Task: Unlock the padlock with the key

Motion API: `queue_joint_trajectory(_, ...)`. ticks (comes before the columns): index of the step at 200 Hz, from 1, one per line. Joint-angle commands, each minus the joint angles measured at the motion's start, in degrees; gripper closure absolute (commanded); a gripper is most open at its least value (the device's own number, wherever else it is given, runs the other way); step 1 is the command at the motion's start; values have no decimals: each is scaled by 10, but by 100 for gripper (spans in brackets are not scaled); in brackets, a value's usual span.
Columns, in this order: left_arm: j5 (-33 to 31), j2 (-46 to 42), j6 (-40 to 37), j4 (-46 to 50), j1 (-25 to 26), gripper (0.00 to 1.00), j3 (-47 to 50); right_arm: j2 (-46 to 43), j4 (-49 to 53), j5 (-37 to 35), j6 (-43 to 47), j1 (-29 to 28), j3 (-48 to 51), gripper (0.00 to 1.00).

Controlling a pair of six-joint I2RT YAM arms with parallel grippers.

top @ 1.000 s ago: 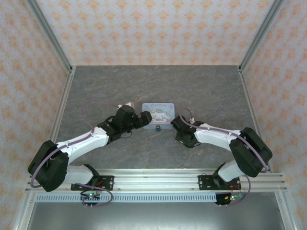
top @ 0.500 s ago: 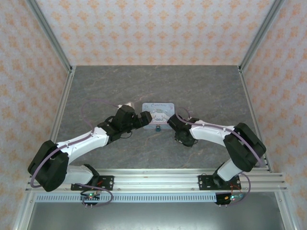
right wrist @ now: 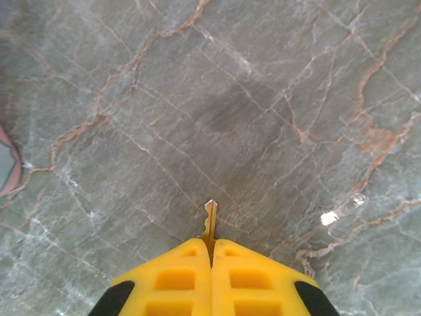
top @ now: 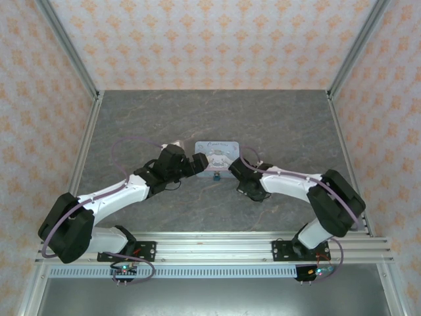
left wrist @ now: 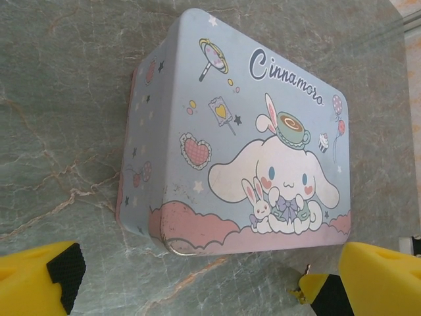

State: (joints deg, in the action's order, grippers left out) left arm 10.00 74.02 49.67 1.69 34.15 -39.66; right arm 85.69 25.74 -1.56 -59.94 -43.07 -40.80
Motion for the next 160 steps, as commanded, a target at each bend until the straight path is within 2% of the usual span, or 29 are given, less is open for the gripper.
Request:
queue_joint_trajectory(1,-23,-24,9,28,3,0,9,1,-154,59,-14,2,79,100)
queue_joint_trajectory(34,-31,-42,14,39,4,0,12,-114,-192,70,37,18,131,100)
queue_joint_trajectory(81,-27,-55,24,43,5,0,5,-273,-139,112,100,54,137,100)
queue_joint_trajectory(108,-19,-63,41,29,11,0,0,-300,-131,136,105,59,121,100)
queue_joint_trajectory(160,36,-24,103,-40,21,0,-9,-256,-204,167,83,59,76,100)
